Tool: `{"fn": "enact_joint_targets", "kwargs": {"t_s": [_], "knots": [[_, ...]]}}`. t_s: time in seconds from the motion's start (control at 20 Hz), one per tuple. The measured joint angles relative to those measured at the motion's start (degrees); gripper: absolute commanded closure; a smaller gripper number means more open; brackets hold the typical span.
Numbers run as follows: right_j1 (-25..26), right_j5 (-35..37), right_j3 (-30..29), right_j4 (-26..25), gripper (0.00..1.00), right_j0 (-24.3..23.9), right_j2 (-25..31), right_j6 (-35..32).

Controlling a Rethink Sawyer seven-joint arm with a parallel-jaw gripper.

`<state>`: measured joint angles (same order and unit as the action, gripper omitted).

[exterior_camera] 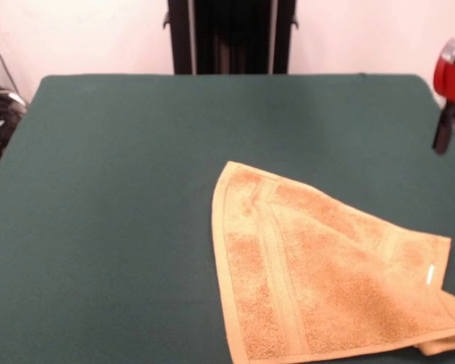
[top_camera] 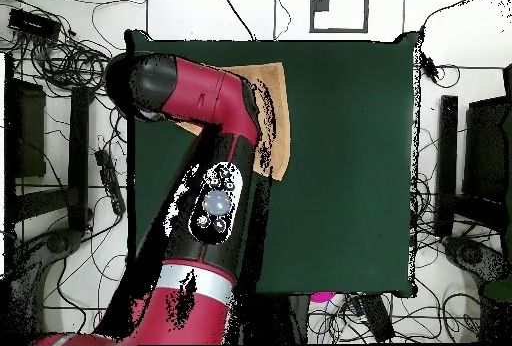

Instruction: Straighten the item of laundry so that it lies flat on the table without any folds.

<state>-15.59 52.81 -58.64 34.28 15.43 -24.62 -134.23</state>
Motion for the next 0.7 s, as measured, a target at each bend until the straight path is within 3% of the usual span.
{"fn": "enact_joint_targets", "kwargs": {"t_s": [0.25, 0.7], "knots": [[2.8, -7.7, 1.5, 0.0, 0.0, -0.1, 0.1, 0.0], [11.3, -10.3, 5.6, -0.3, 0.0, -0.2, 0.1, 0.0]]}}
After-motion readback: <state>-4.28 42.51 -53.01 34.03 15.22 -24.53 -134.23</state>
